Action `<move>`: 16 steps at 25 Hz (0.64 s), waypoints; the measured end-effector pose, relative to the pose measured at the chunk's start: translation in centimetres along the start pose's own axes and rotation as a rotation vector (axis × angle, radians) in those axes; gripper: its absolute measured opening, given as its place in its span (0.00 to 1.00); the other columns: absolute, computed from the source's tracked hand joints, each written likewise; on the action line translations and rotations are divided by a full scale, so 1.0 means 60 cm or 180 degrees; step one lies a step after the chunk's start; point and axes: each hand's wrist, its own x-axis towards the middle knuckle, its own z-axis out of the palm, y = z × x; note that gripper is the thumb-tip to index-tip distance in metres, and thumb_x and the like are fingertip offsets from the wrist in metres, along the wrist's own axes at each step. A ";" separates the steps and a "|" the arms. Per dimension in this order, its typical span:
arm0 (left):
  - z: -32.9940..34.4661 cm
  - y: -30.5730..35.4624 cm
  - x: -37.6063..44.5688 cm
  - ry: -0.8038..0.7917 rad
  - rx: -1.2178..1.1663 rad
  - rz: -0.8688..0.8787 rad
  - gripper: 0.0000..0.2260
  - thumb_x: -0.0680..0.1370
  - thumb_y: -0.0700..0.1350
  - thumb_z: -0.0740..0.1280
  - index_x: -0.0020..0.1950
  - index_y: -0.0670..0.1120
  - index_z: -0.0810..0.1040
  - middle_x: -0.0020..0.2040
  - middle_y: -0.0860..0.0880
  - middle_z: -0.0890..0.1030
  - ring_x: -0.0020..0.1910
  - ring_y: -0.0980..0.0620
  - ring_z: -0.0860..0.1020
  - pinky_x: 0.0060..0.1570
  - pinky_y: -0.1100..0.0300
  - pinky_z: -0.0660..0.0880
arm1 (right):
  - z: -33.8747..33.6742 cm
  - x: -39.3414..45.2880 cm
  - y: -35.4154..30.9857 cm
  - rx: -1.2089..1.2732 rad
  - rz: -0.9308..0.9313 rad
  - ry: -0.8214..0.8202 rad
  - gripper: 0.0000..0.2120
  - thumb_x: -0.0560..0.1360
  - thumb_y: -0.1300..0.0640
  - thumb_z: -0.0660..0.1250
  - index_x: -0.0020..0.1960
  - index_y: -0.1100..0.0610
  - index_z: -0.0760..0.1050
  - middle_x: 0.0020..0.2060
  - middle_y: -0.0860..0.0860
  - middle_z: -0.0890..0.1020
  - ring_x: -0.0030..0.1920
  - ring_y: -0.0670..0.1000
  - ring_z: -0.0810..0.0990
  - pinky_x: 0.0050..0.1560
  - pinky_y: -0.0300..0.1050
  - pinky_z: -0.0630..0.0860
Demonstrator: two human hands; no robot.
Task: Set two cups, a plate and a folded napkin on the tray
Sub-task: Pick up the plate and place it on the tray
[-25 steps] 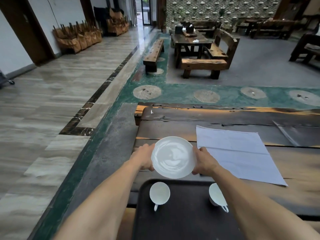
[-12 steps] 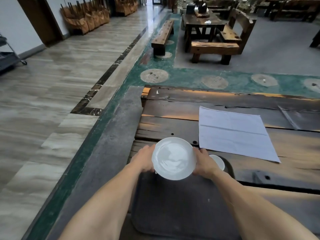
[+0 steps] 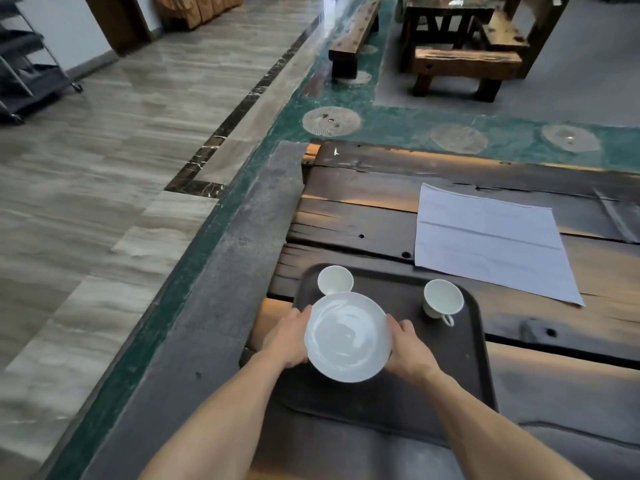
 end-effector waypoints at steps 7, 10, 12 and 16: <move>0.065 -0.025 -0.027 -0.0107 -0.0103 -0.0166 0.21 0.72 0.53 0.64 0.63 0.57 0.63 0.53 0.50 0.69 0.54 0.43 0.75 0.45 0.48 0.73 | 0.058 -0.015 0.023 -0.0197 0.0141 -0.0081 0.21 0.69 0.48 0.64 0.60 0.42 0.61 0.47 0.43 0.64 0.37 0.53 0.78 0.38 0.48 0.73; 0.080 -0.038 -0.024 -0.0136 -0.0163 -0.0202 0.20 0.73 0.55 0.64 0.64 0.57 0.63 0.54 0.51 0.70 0.56 0.44 0.74 0.48 0.47 0.74 | 0.076 -0.013 0.024 -0.0180 0.0200 -0.0154 0.23 0.70 0.48 0.64 0.61 0.42 0.60 0.47 0.44 0.64 0.37 0.55 0.78 0.38 0.48 0.74; 0.088 -0.048 -0.023 -0.0119 -0.0144 -0.0238 0.19 0.75 0.56 0.63 0.63 0.57 0.64 0.55 0.51 0.70 0.57 0.45 0.72 0.47 0.48 0.72 | 0.088 -0.011 0.021 -0.0107 0.0248 -0.0190 0.22 0.70 0.47 0.64 0.61 0.41 0.60 0.48 0.45 0.65 0.37 0.56 0.78 0.40 0.49 0.75; 0.098 -0.067 -0.017 -0.0087 0.0124 -0.0303 0.16 0.77 0.53 0.61 0.63 0.55 0.63 0.55 0.49 0.71 0.58 0.42 0.68 0.48 0.50 0.67 | 0.111 -0.001 0.017 -0.0163 0.0273 -0.0235 0.20 0.69 0.48 0.62 0.59 0.42 0.61 0.47 0.45 0.64 0.34 0.56 0.77 0.39 0.50 0.76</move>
